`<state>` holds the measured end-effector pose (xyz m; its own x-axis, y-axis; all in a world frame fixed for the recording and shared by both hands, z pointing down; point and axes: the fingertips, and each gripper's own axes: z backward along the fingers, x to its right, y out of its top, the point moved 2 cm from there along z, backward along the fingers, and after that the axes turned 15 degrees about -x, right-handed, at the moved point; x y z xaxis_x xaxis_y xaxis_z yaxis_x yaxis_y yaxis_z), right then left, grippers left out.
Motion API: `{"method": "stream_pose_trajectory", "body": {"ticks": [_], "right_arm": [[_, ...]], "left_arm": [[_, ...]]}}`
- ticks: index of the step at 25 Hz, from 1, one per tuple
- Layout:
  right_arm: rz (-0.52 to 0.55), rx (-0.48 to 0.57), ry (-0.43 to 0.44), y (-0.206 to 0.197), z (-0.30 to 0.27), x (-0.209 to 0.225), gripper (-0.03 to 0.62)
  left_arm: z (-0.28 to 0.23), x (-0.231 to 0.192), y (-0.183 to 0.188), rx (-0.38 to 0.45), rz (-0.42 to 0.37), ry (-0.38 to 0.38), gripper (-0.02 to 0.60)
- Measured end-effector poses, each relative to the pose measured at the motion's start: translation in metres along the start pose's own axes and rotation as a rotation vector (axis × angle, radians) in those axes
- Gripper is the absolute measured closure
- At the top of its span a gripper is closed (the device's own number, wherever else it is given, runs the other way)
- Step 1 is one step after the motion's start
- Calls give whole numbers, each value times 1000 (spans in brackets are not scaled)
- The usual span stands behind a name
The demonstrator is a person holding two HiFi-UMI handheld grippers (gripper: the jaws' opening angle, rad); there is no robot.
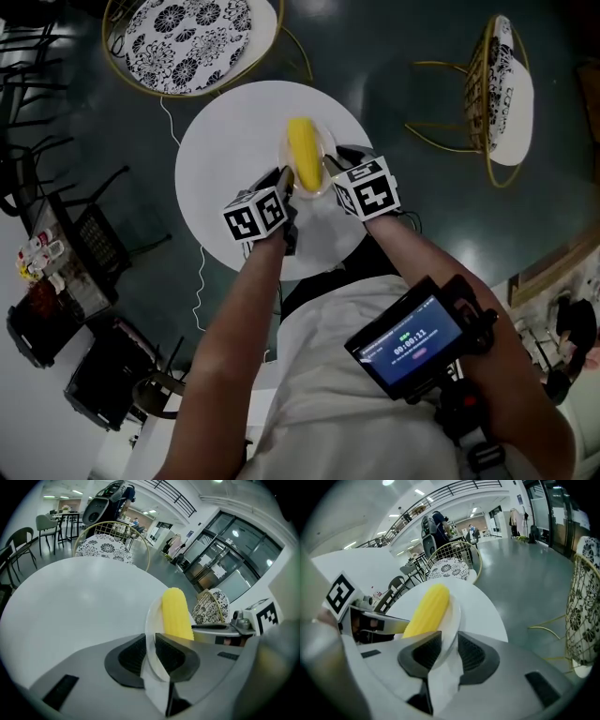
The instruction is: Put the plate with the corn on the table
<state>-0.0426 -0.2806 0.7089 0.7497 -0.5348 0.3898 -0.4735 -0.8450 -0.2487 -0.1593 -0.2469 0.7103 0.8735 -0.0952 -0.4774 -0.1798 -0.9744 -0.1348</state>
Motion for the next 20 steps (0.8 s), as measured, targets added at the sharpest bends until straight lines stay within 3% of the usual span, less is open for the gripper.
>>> {"method": "stream_pose_trajectory", "body": {"ticks": [3, 10, 14, 17, 20], "right_arm": [[-57, 28, 24, -2, 3, 2, 507], [-89, 95, -8, -4, 10, 13, 507], [-115, 103, 19, -7, 9, 18, 510], [-122, 103, 33, -7, 8, 20, 553], [-128, 113, 41, -14, 18, 9, 555]], "left_arm": [[6, -2, 0, 15, 14, -8, 538], [28, -19, 5, 128, 60, -4, 540], [30, -19, 1, 146, 47, -17, 540], [31, -18, -2, 139, 51, -26, 543], [45, -17, -15, 149, 45, -38, 575]]}}
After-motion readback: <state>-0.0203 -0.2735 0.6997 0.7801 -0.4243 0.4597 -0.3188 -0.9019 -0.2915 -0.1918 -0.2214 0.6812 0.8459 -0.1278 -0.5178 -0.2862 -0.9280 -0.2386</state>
